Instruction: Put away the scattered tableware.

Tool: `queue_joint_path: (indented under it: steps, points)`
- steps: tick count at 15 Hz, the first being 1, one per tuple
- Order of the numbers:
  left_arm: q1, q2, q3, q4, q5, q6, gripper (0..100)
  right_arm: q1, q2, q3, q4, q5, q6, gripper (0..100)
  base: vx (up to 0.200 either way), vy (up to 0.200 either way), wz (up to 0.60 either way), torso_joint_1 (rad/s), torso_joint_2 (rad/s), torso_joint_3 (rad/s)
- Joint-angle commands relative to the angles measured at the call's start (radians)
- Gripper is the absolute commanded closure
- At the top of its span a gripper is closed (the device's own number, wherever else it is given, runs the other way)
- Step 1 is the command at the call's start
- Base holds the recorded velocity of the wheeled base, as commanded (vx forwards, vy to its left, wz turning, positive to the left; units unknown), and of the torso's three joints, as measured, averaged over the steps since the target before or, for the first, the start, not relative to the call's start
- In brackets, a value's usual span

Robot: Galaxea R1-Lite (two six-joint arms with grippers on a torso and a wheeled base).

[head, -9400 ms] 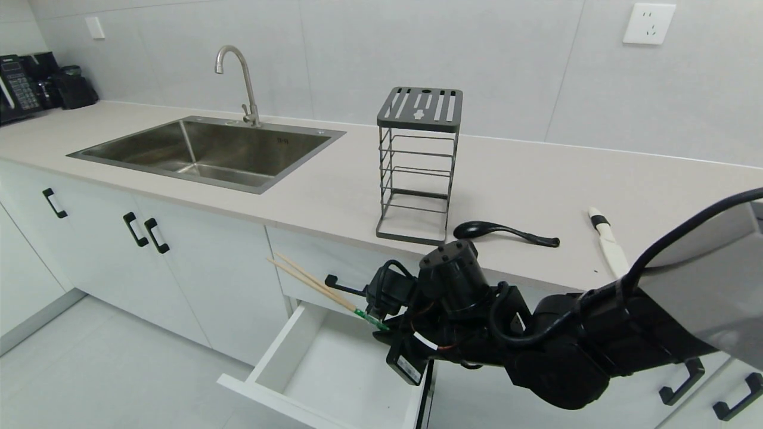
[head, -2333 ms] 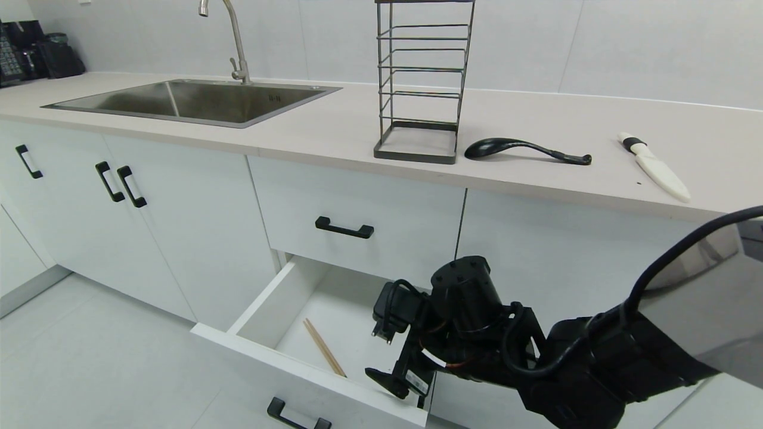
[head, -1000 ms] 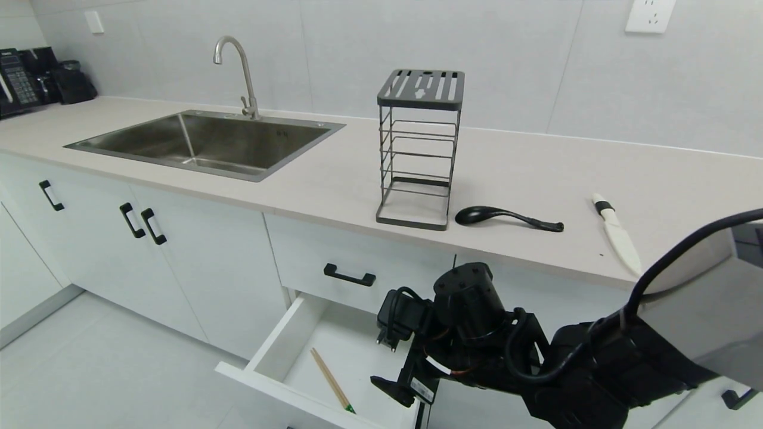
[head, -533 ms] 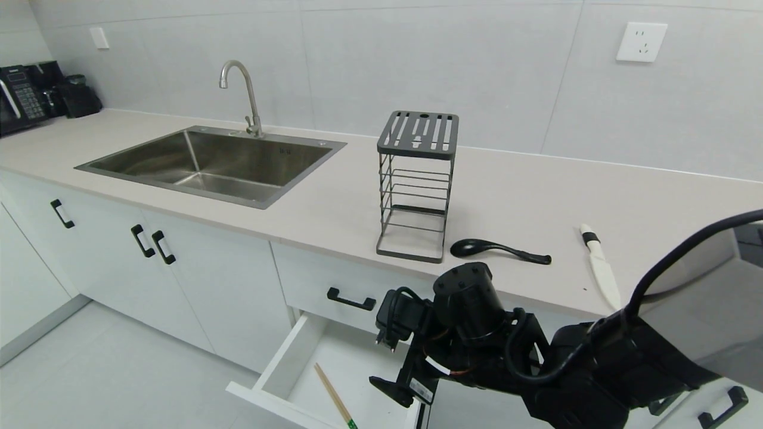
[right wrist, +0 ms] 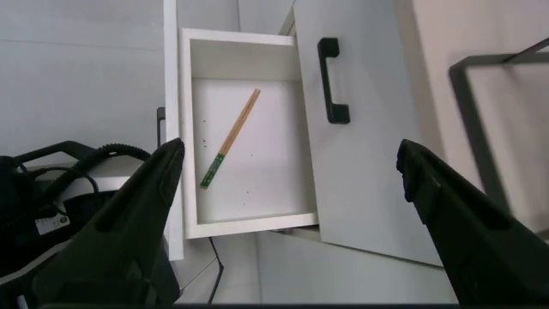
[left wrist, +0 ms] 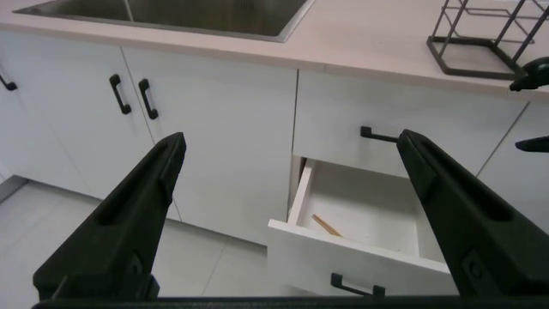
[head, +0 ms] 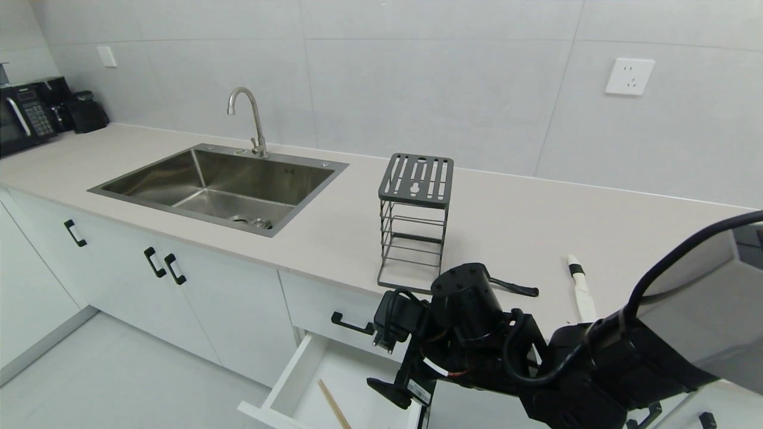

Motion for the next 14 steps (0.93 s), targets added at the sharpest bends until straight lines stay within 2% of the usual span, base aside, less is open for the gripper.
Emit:
queue_joint_path:
  steps: [1,6,8,9,10,14]
  points:
    - [0.0,0.001,0.0,0.0,0.0,0.0,0,0.001,0.001,0.006,0.003,0.005,0.001,0,0.0,0.0,0.0,0.295,-0.55,-0.281]
    - [0.0,0.001,0.0,0.0,0.001,0.0,0,-0.022,-0.003,0.041,0.009,0.065,0.062,0,0.0,0.0,0.0,0.084,-0.15,-0.07]
    - [0.0,0.001,0.0,0.0,0.0,0.0,0,-0.046,-0.003,0.052,0.003,0.065,0.069,0,0.0,0.0,0.0,0.0,0.0,0.0]
    - [0.0,0.001,0.0,0.0,0.0,0.0,0,-0.065,-0.009,0.127,-0.057,0.065,0.131,0,0.0,0.0,0.0,0.0,0.0,0.0]
    - [0.0,0.001,0.0,0.0,0.001,0.0,0,-0.067,-0.032,0.151,-0.062,0.065,0.133,0,0.0,0.0,0.0,0.0,0.0,0.0]
    - [0.0,0.001,0.0,0.0,0.001,0.0,0,-0.101,-0.129,0.173,-0.065,0.049,0.185,0,0.0,0.0,0.0,0.0,0.0,0.0]
